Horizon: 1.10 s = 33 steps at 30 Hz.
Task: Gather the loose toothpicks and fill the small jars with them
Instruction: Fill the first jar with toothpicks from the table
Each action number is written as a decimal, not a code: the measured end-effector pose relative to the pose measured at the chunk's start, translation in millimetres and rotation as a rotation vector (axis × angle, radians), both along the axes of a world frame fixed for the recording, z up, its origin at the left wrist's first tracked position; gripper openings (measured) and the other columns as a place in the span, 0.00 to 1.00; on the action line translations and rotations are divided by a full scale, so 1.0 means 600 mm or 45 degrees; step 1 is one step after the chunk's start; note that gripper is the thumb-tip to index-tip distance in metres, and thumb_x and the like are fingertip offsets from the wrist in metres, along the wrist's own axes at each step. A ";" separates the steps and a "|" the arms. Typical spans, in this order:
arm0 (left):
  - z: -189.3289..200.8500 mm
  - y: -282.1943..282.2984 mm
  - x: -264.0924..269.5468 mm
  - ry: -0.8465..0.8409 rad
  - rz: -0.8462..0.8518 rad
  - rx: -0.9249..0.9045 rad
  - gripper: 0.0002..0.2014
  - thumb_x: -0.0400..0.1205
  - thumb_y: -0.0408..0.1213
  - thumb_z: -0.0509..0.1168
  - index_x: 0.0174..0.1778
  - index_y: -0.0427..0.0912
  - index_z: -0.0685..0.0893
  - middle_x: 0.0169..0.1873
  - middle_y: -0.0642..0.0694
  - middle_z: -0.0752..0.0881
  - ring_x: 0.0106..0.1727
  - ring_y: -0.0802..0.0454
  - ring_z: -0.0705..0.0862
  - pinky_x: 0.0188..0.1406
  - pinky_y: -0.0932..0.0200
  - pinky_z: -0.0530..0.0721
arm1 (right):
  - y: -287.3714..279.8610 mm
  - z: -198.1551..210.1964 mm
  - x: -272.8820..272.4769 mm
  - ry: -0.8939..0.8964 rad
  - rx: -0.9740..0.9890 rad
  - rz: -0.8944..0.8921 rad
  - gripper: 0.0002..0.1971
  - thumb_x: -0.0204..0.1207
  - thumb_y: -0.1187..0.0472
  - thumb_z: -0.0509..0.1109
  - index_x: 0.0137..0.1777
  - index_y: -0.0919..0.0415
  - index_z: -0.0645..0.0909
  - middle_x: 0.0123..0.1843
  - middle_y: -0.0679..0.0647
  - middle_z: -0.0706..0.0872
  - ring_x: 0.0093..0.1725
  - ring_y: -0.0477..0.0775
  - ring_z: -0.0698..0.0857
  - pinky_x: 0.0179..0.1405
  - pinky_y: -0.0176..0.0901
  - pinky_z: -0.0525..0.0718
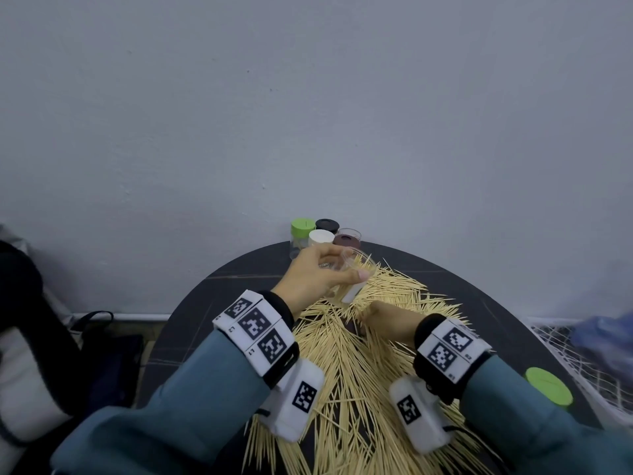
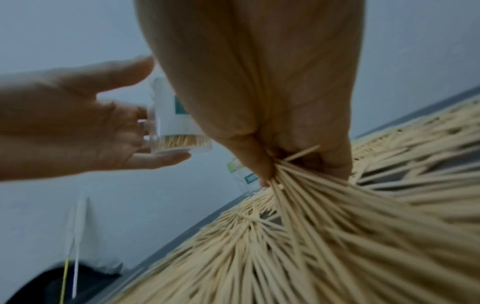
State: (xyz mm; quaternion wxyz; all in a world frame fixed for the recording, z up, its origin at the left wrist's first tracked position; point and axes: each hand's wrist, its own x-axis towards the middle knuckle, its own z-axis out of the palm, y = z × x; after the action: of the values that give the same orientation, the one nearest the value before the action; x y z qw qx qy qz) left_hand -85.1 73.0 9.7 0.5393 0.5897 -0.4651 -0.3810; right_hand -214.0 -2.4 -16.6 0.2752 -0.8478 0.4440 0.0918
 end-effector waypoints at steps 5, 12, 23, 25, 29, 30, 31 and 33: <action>-0.001 0.001 -0.003 0.006 -0.005 0.004 0.26 0.72 0.39 0.77 0.66 0.45 0.79 0.61 0.48 0.81 0.64 0.51 0.80 0.54 0.54 0.85 | 0.000 -0.007 -0.024 -0.643 0.415 -0.483 0.07 0.86 0.65 0.51 0.57 0.68 0.67 0.39 0.54 0.78 0.34 0.46 0.76 0.31 0.34 0.76; -0.005 0.003 -0.008 -0.009 -0.015 0.000 0.25 0.71 0.40 0.76 0.65 0.45 0.80 0.60 0.49 0.82 0.62 0.52 0.80 0.49 0.59 0.84 | -0.018 -0.028 -0.041 -1.259 0.830 -0.748 0.08 0.85 0.74 0.47 0.48 0.68 0.67 0.35 0.58 0.72 0.31 0.51 0.72 0.32 0.41 0.75; -0.012 0.001 -0.025 -0.071 -0.081 0.049 0.25 0.71 0.40 0.76 0.64 0.47 0.80 0.56 0.54 0.82 0.54 0.63 0.80 0.43 0.63 0.83 | -0.032 -0.031 -0.068 -1.589 0.786 -0.852 0.09 0.86 0.70 0.46 0.50 0.63 0.67 0.32 0.53 0.70 0.30 0.47 0.69 0.31 0.37 0.68; -0.015 0.001 -0.029 -0.073 -0.095 0.067 0.24 0.71 0.40 0.76 0.64 0.48 0.81 0.56 0.53 0.82 0.55 0.62 0.80 0.42 0.64 0.81 | -0.033 -0.020 -0.068 -1.708 0.746 -0.859 0.09 0.86 0.70 0.46 0.51 0.62 0.67 0.31 0.53 0.69 0.30 0.47 0.70 0.31 0.37 0.69; -0.018 0.001 -0.036 -0.083 -0.138 0.096 0.24 0.71 0.40 0.76 0.63 0.48 0.81 0.57 0.55 0.82 0.57 0.60 0.81 0.47 0.61 0.82 | -0.036 0.005 -0.072 -1.937 0.695 -0.868 0.11 0.86 0.71 0.45 0.48 0.62 0.67 0.31 0.53 0.68 0.30 0.48 0.69 0.29 0.36 0.70; -0.018 0.000 -0.038 -0.085 -0.148 0.100 0.24 0.71 0.40 0.76 0.63 0.48 0.81 0.56 0.56 0.82 0.57 0.60 0.81 0.50 0.59 0.83 | -0.035 0.010 -0.074 -1.969 0.687 -0.863 0.12 0.86 0.70 0.44 0.47 0.62 0.68 0.32 0.53 0.68 0.29 0.47 0.68 0.27 0.35 0.70; -0.018 -0.001 -0.039 -0.090 -0.155 0.104 0.24 0.71 0.39 0.76 0.63 0.48 0.81 0.56 0.56 0.82 0.57 0.59 0.81 0.53 0.57 0.83 | -0.034 0.014 -0.076 -1.997 0.679 -0.860 0.12 0.86 0.70 0.44 0.46 0.61 0.68 0.32 0.53 0.67 0.29 0.47 0.68 0.25 0.34 0.70; -0.018 -0.001 -0.042 -0.108 -0.167 0.115 0.24 0.71 0.39 0.76 0.64 0.47 0.81 0.56 0.54 0.83 0.58 0.56 0.82 0.58 0.52 0.83 | -0.032 0.022 -0.079 -2.041 0.646 -0.846 0.13 0.86 0.70 0.44 0.45 0.61 0.68 0.32 0.53 0.68 0.29 0.47 0.67 0.23 0.33 0.69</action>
State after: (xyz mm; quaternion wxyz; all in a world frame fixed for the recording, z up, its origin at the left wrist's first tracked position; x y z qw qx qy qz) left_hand -110.2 72.3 -1.3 0.4657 0.5973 -0.5075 -0.4108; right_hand -261.2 -21.4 -3.5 0.6931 -0.3992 0.3075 -0.5155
